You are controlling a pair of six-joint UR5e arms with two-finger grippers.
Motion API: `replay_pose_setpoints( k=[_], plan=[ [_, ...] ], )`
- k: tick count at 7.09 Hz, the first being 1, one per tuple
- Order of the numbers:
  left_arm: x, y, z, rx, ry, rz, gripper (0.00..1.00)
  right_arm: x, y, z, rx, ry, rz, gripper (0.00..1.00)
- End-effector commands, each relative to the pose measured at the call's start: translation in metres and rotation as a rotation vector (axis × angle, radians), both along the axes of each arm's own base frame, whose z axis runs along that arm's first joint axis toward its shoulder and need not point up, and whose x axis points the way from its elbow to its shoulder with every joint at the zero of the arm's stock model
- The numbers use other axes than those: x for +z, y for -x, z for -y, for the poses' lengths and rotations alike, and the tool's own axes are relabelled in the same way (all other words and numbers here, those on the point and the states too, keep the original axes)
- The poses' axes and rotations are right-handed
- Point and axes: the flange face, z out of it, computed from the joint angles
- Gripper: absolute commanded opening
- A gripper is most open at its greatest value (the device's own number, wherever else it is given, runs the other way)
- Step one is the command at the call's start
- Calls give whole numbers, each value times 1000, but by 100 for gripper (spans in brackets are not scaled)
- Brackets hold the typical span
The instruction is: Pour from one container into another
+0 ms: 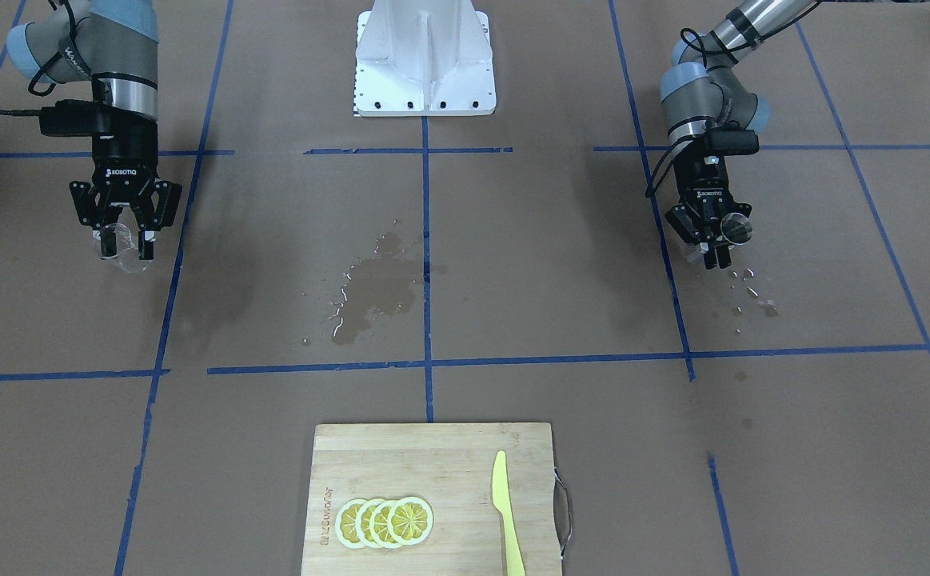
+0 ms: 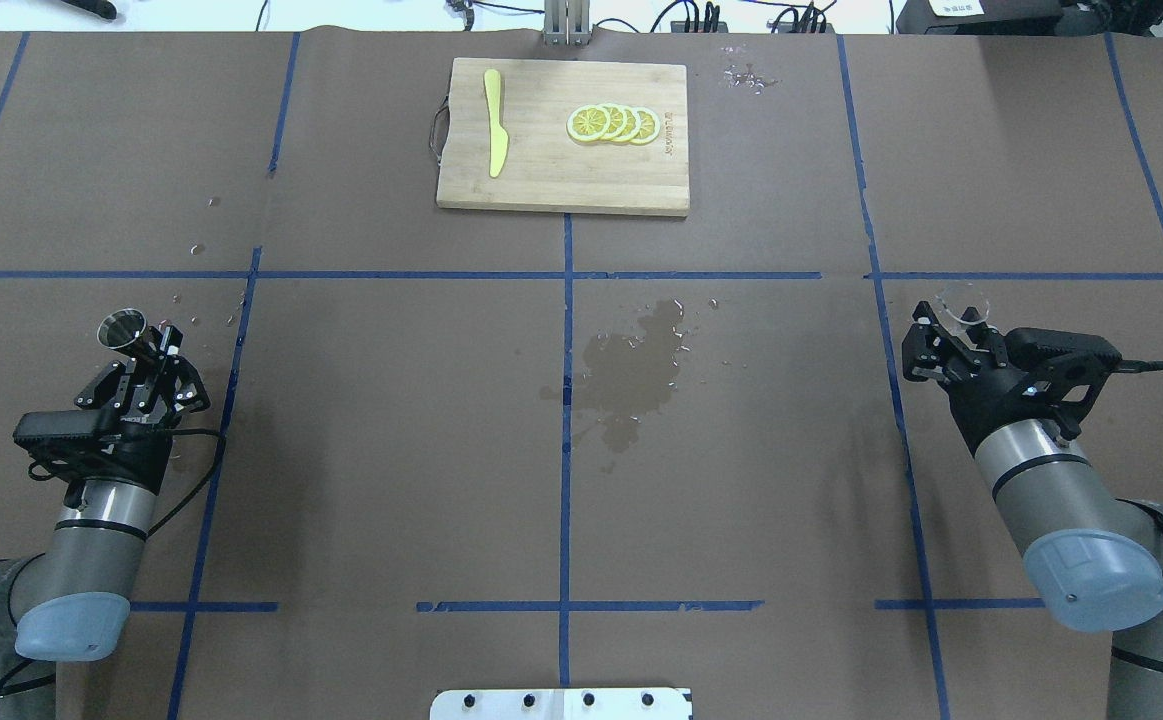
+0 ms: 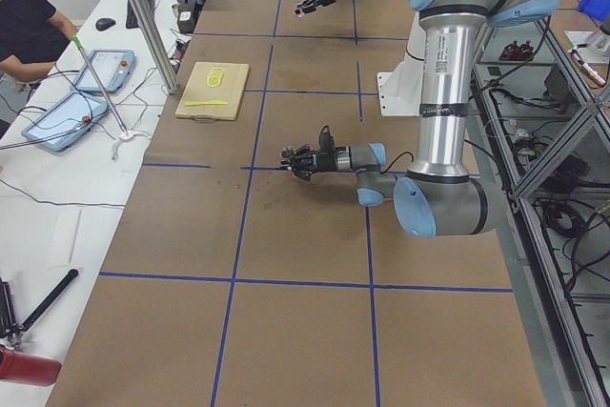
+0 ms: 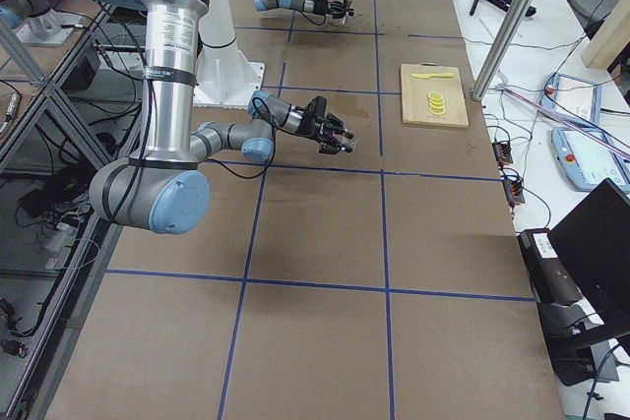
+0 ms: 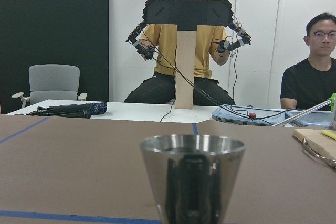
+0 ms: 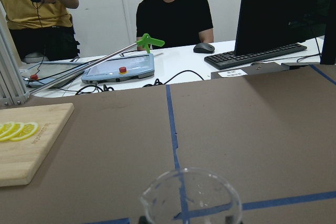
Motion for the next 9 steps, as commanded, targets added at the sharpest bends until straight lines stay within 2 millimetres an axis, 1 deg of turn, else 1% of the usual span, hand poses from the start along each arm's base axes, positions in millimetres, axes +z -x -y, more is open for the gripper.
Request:
replay_pose_setpoints(
  k=[1, 3, 4, 5, 6, 7, 8, 9],
  plan=[
    [1, -5, 0, -1, -1, 4, 0, 1, 1, -1, 1, 2, 5, 0],
    [2, -7, 0, 0, 3, 17, 0, 5, 3, -1, 7, -2, -7, 0],
    [2, -7, 0, 0, 3, 19, 4, 5, 4, -3, 6, -4, -8, 0],
    [2, -7, 0, 2, 4, 20, 8, 9, 5, -3, 14, -9, -19, 0],
    [2, -8, 0, 5, 5, 20, 16, 11, 8, -4, 13, -10, -24, 0],
    [1, -8, 0, 8, 6, 20, 21, 11, 8, -5, 15, -14, -25, 0],
    [2, -8, 0, 11, 7, 20, 21, 11, 9, -6, 16, -16, -28, 0],
    [2, -8, 1, 9, 7, 20, 25, 12, 10, -6, 16, -16, -29, 0]
  ],
)
